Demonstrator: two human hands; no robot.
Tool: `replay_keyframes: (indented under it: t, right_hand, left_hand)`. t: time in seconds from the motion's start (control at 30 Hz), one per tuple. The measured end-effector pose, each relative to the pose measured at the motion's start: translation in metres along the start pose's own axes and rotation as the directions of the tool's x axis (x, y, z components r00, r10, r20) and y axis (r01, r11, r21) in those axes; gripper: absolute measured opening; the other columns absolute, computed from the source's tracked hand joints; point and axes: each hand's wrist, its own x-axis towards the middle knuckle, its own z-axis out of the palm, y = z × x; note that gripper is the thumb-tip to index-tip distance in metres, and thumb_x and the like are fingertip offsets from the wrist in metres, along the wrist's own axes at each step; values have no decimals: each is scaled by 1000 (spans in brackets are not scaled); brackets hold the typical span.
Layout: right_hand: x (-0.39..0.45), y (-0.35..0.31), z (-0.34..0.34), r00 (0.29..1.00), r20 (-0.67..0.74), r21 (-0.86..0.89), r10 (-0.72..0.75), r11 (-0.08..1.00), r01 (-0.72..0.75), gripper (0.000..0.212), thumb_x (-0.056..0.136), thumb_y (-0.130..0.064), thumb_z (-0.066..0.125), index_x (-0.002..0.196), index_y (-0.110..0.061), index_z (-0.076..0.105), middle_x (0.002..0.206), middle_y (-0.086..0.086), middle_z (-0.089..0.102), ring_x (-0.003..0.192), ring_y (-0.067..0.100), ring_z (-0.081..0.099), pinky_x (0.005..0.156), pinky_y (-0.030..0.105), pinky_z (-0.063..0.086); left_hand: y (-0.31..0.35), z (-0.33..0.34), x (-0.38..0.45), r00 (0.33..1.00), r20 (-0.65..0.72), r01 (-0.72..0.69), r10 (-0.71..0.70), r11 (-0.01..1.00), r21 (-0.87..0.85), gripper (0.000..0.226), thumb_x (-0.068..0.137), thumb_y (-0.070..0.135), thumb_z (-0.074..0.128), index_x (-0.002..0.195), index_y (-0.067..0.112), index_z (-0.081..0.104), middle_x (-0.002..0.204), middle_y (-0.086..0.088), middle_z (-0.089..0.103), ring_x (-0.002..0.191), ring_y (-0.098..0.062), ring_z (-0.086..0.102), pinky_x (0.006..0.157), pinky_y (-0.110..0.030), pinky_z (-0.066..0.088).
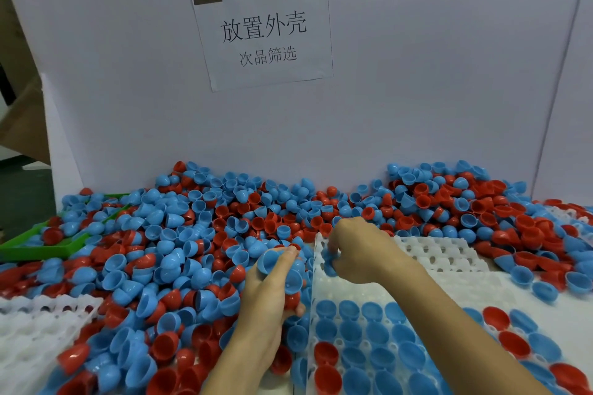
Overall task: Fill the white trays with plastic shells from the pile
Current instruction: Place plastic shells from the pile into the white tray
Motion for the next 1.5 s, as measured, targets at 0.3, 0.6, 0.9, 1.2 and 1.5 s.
replay_keyframes:
  t: [0.3,0.6,0.9,1.2,1.5]
  right_hand:
    - [7,-21,23,988,141,-246,-60,965,93,29,86,-16,68,85,-14,39,74,-1,33,58,15,36,52,30,32]
    - [3,-5,10,987,121,98,-102,991,90,24,92,-14,65,115,-11,70,107,4,71,88,20,67,76,32,58]
    - [-36,-21,16,934,-277,590,-227,727,352,11,87,-25,70,92,-34,66,79,-7,61,69,10,60,67,20,52]
    - [-41,-22,26,906,-356,548,-230,734,402,12,81,-7,70,73,-14,65,65,-2,62,63,16,57,58,28,49]
    - [-39,-15,30,944,-328,805,22,530,267,23,86,-2,68,86,-24,60,65,2,65,56,14,58,57,29,54]
  left_hand:
    - [9,-2,-4,1000,10,24,-24,998,-62,23,94,24,67,74,16,75,69,-11,63,54,-18,56,38,-26,40]
    - [13,0,-6,994,17,105,-103,985,-139,17,93,26,67,84,12,71,80,-14,66,58,-19,61,38,-24,39]
    - [7,0,-4,990,-25,138,-139,989,-63,47,77,55,74,101,15,71,84,-11,68,48,-17,61,40,-28,44]
    - [1,-1,-8,985,131,87,-113,978,191,67,64,73,67,92,13,73,44,6,48,39,-10,48,37,-24,35]
    - [4,-2,-6,978,187,74,-87,994,78,71,64,65,74,106,10,65,65,-6,59,47,-13,52,34,-22,34]
